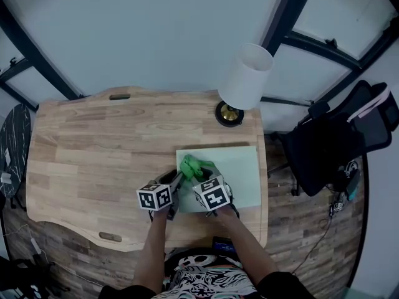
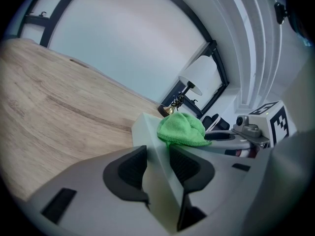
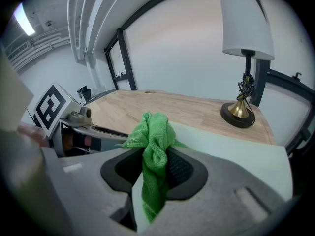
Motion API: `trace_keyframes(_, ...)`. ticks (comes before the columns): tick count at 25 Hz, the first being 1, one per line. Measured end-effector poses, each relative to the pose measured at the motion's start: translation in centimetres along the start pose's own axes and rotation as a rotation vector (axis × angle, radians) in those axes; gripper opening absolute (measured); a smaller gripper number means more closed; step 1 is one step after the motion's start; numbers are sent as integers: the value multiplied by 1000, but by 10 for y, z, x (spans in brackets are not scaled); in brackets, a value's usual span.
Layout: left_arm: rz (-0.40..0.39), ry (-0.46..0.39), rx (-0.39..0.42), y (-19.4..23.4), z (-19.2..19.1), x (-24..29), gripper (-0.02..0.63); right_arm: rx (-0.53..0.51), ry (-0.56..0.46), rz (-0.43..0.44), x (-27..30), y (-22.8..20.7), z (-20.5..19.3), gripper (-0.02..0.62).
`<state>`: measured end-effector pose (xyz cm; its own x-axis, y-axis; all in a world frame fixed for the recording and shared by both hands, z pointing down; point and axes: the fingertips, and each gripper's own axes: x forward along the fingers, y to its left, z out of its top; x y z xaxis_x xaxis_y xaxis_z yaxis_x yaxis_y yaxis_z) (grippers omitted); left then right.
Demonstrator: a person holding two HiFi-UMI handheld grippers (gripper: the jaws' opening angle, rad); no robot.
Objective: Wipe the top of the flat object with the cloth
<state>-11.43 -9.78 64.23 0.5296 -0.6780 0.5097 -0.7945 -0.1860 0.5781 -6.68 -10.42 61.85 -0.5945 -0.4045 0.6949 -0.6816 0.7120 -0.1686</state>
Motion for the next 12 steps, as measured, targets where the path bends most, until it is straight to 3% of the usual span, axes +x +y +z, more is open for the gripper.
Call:
trace_keyframes(5, -5, -26, -36, 2, 0, -1, 144, 1, 7, 4, -6, 5, -7, 121)
trace_keyframes(9, 1, -45, 0, 1, 2, -1, 144, -3, 5, 3, -11, 9, -14, 121)
trace_keyframes(12, -5, -61, -22, 1, 1, -2, 144, -3, 13, 7, -15, 13, -19, 121)
